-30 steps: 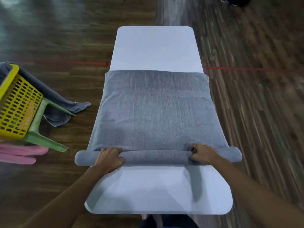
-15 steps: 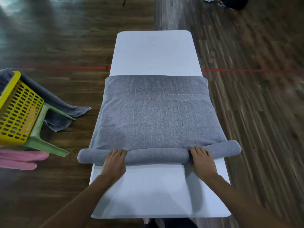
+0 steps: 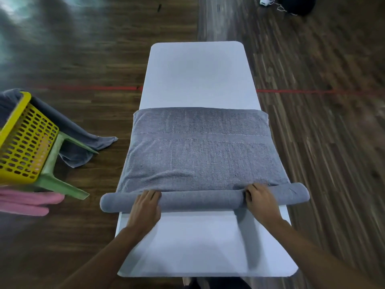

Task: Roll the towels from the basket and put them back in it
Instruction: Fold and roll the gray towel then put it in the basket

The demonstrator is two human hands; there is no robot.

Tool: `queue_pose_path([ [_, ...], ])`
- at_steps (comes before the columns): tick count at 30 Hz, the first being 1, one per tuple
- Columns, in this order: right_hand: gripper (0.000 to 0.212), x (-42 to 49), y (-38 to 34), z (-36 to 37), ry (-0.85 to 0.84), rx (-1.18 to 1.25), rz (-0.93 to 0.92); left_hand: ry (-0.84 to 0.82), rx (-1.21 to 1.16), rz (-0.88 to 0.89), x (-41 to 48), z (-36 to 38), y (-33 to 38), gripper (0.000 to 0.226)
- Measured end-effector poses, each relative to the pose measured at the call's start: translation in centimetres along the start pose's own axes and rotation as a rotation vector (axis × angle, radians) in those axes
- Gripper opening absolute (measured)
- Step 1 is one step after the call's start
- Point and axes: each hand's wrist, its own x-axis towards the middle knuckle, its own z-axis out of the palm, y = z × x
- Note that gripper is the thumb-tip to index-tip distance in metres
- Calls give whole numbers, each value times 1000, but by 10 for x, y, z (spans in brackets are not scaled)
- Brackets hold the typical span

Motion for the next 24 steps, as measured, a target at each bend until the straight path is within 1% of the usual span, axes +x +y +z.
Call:
queue_pose_path([
  [2, 25, -19, 0, 4, -16, -49, -46, -36, 32, 2, -6, 3, 0, 50],
  [4, 54, -31, 4, 9, -83, -93, -70, -80, 82, -7, -11, 8, -3, 61],
  [5, 62, -35, 6, 11, -109, -101, -66, -81, 102, -11, -11, 10, -4, 61],
  [6, 64, -36, 8, 14, -108, -104, -51, -70, 106, -16, -9, 11, -4, 59],
  [8, 56, -33, 9, 15, -82, -103, -2, -31, 99, -5, -3, 9, -4, 49],
  [10, 50, -29, 7, 12, -95, -95, 14, -37, 95, 19, -1, 5, -3, 37],
  [12, 49, -24, 5, 0, -206, -114, 11, -107, 74, 16, -3, 1, -7, 30],
  [13, 47, -20, 5, -6, -287, -125, 20, -155, 55, 10, -4, 0, -11, 28],
  [16, 45, -3, 5, -24, -522, -82, 86, -310, -58, -24, 2, -2, -23, 39],
  [17, 45, 2, 7, -27, -572, -28, 119, -322, -102, -44, 5, -3, -26, 41],
  [18, 44, 5, 9, -28, -587, 22, 149, -296, -122, -60, 7, -5, -28, 44],
  [19, 44, 7, 11, -26, -559, 42, 165, -238, -108, -64, 9, -6, -30, 46],
  [20, 42, 8, 12, -24, -489, 31, 163, -164, -70, -66, 9, -6, -29, 45],
  [22, 27, 6, 13, -12, -224, -37, 109, -24, -16, -76, 8, -3, -23, 37],
  [23, 23, 3, 9, -7, -109, -57, 69, 10, -8, -64, 7, -1, -18, 35],
  [24, 24, -2, 6, -3, -35, -71, 18, 8, -3, -38, 6, 2, -14, 35],
])
